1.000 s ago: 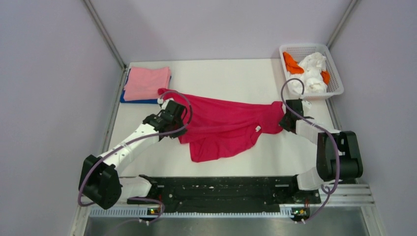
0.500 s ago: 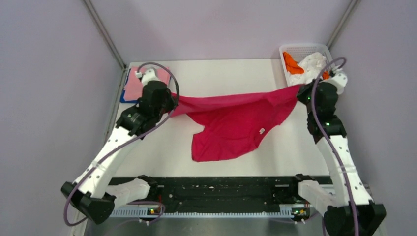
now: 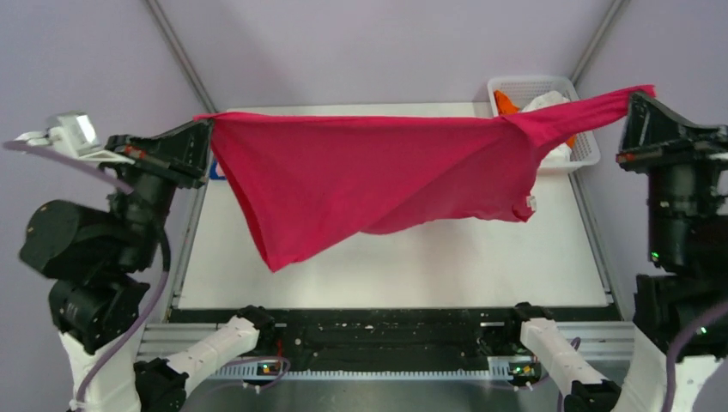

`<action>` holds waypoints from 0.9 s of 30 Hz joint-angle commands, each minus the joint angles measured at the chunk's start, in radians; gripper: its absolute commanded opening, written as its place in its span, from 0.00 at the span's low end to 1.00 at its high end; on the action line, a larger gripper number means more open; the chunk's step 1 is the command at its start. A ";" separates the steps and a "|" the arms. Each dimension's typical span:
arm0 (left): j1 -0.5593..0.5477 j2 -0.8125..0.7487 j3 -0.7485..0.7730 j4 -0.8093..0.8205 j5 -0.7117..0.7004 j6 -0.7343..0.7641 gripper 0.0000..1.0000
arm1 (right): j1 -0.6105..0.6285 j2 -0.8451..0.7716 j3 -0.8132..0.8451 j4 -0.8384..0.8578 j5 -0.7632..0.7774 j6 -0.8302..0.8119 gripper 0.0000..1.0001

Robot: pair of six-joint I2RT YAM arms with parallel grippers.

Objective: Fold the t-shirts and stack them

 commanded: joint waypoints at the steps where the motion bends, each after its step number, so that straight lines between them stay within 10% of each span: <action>1: 0.002 -0.018 0.099 -0.006 0.100 0.080 0.00 | -0.007 -0.020 0.188 -0.094 -0.051 -0.066 0.00; 11: 0.002 -0.057 0.071 0.013 0.149 0.062 0.00 | -0.008 0.005 0.304 -0.133 -0.066 -0.114 0.00; 23: 0.014 0.190 -0.278 0.083 -0.135 -0.026 0.00 | -0.007 0.098 -0.218 0.166 0.050 -0.094 0.00; 27: 0.157 0.406 -0.361 0.104 -0.030 -0.079 0.00 | -0.007 0.225 -0.405 0.294 0.045 -0.049 0.00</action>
